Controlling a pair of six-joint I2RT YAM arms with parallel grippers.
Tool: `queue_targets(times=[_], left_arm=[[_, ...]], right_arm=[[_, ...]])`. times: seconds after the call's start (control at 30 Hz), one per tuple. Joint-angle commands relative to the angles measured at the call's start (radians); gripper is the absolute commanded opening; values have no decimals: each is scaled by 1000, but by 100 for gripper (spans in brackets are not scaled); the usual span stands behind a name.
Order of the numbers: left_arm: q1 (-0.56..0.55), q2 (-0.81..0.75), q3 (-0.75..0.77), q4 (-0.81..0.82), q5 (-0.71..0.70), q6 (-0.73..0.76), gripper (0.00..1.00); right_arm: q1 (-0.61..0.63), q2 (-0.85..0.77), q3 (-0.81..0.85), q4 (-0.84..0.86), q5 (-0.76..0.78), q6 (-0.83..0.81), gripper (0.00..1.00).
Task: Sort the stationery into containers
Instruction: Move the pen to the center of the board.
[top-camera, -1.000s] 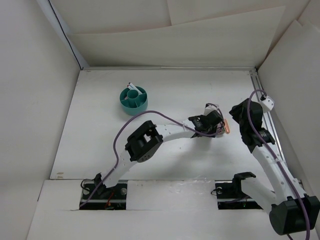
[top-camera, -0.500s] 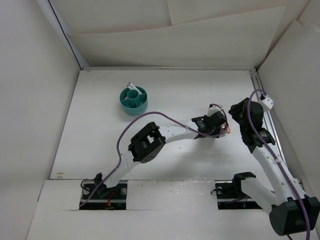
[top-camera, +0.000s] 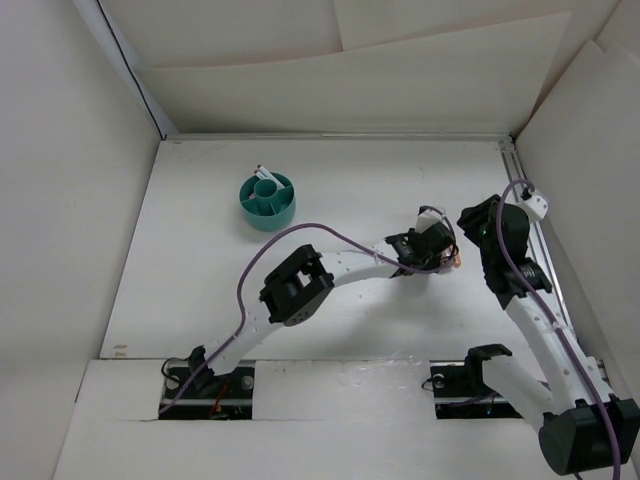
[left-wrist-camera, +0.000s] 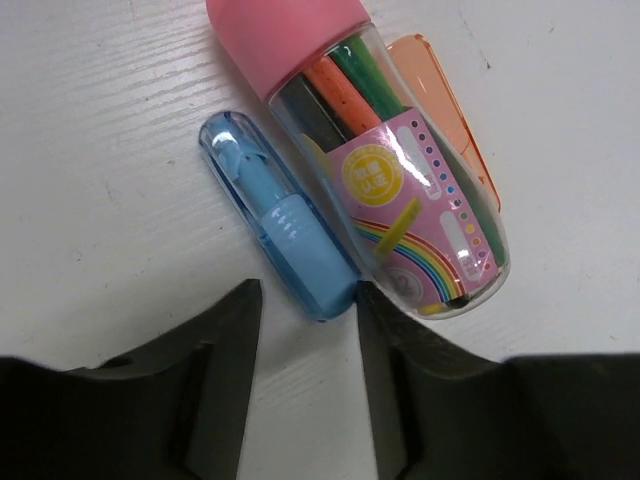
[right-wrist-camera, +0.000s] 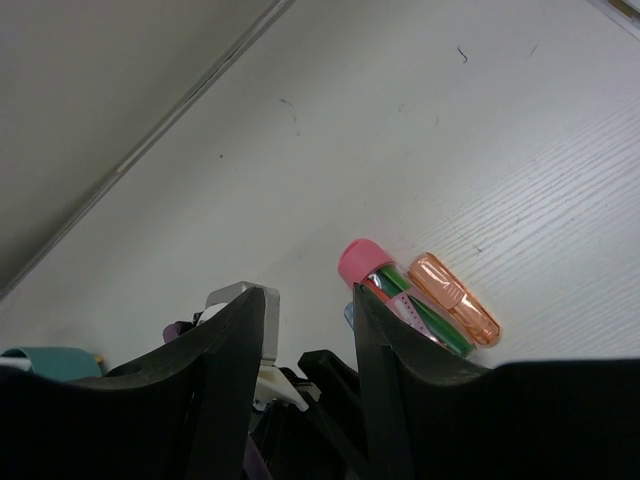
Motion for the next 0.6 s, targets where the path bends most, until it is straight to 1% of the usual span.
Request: queue_targets(times=[0.0, 0.07, 0.1, 0.13, 0.27, 0.33, 0.43, 0.53, 0.57], left_arm=[[-3, 22, 40, -40, -62, -1, 33], [-3, 22, 28, -51, -85, -1, 28], [-3, 11, 14, -51, -95, -1, 25], [-3, 2, -24, -51, -95, -1, 17], [-3, -62, -141, -39, -115, -1, 6], [-3, -107, -190, -28, -115, -1, 5], [-3, -170, -322, -8, -150, -11, 4], [-3, -220, -382, -8, -165, -20, 4], [-3, -231, -394, 6, -165, -20, 6]], right_arm=[[-4, -23, -1, 51, -11, -13, 47], [-4, -23, -10, 51, -11, -13, 47], [-4, -32, -10, 51, -11, -13, 47], [-4, -32, -10, 51, -11, -13, 47], [-4, -32, -10, 51, -20, -13, 47], [-4, -32, -10, 51, -20, -13, 47], [-4, -32, -10, 51, -29, -13, 47], [-4, -32, -10, 51, -38, -13, 47], [-4, -32, -10, 60, -38, -13, 47]])
